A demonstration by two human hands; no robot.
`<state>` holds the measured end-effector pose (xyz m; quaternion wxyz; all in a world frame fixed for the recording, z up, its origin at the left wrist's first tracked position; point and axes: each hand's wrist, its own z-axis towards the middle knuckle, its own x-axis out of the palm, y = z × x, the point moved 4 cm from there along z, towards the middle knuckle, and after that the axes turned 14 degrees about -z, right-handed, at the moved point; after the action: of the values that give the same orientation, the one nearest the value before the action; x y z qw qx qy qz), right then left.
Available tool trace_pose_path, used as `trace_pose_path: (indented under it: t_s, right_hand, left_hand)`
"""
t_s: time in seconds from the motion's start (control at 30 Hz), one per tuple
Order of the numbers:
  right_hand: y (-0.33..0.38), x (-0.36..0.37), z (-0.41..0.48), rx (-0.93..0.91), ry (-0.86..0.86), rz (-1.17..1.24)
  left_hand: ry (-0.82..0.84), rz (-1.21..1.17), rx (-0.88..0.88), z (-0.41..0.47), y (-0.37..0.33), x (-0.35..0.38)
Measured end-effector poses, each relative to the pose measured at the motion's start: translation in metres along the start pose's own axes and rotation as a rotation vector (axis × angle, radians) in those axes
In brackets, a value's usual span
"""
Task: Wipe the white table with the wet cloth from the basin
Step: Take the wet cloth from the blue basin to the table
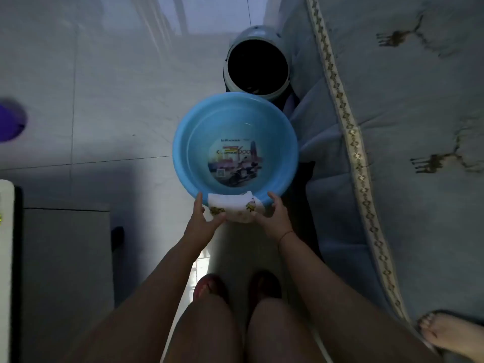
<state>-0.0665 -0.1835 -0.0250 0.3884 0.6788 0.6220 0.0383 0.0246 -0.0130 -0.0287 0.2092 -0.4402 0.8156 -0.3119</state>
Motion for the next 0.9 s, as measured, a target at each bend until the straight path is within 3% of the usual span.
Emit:
trace_pose_path:
  t_s: [0.17, 0.37, 0.6, 0.9]
  right_hand:
    - [-0.009, 0.019, 0.017, 0.005, 0.081, 0.043]
    - [0.0, 0.022, 0.014, 0.024, 0.095, 0.114]
    - [0.033, -0.005, -0.022, -0.009, 0.162, 0.03]
    - [0.137, -0.075, -0.123, -0.204, 0.12, 0.012]
  left_hand:
    - [0.016, -0.077, 0.005, 0.021, 0.014, 0.011]
    - [-0.024, 0.015, -0.006, 0.02, 0.002, 0.015]
    - [-0.016, 0.123, 0.028, -0.02, -0.05, 0.009]
    - [-0.014, 0.165, 0.145, -0.128, -0.157, -0.007]
